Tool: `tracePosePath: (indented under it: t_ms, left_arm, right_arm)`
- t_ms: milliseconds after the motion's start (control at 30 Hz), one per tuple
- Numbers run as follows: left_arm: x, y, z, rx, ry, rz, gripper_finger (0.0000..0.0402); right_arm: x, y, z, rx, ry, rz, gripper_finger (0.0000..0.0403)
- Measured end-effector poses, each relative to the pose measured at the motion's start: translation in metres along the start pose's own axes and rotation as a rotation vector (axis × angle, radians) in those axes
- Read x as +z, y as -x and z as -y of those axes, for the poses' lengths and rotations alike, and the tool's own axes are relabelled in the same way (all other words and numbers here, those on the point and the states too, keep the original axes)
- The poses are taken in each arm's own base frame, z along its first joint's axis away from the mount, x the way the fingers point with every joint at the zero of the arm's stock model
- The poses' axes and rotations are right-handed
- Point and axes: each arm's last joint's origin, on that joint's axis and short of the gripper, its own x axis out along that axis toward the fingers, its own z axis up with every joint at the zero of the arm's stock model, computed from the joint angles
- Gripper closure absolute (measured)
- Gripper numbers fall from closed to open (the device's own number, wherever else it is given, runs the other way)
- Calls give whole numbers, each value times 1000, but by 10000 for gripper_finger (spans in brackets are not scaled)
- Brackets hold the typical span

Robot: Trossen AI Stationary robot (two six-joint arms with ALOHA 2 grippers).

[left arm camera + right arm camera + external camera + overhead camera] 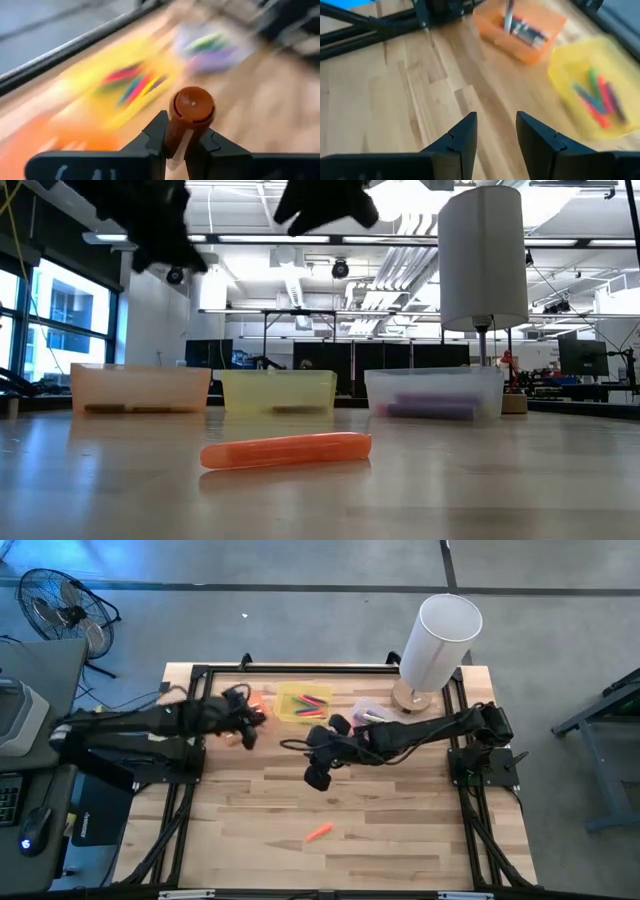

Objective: Pick & Place Markers
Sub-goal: Put the brown marker pen into the orange bin, then put the orange pen into the yellow bin

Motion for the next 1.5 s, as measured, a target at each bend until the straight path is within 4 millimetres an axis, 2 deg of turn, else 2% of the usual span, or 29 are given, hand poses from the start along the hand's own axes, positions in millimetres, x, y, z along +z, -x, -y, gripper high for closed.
tracePosePath:
  t_ms: [133, 267, 400, 500, 633, 767, 1033, 1200, 1333, 1500]
  left_arm:
    - [8, 11, -30, 150, -44, -222, 373]
    - [12, 4, -52, 189, -59, -388, 366]
    - [10, -16, -70, 219, -50, -534, 351]
    - [0, -35, -81, 238, -58, -688, 355]
    - [-13, -59, -90, 275, -66, -868, 361]
    - [-22, -74, -94, 285, -70, -954, 346]
    - [-23, -80, -95, 278, -85, -951, 285]
    - [-14, -63, -87, 221, -38, -870, 271]
    - [-1, -44, -64, 106, 7, -677, 271]
    - [13, -10, -23, -91, -25, -372, 271]
  right_arm:
    - [-20, -16, 1, 39, -51, -41, 277]
    - [-32, -27, 0, 108, -111, -29, 276]
    - [-37, -31, 0, 134, -136, -35, 276]
    - [-39, -32, 1, 133, -134, -43, 276]
    - [-39, -32, 0, 155, -138, -55, 276]
    - [-41, -32, -1, 165, -140, -71, 276]
    - [-42, -31, -3, 167, -134, -79, 276]
    - [-43, -31, -3, 167, -133, -79, 276]
    - [-43, -31, -3, 164, -133, -78, 276]
    - [-42, -31, -3, 152, -131, -70, 277]
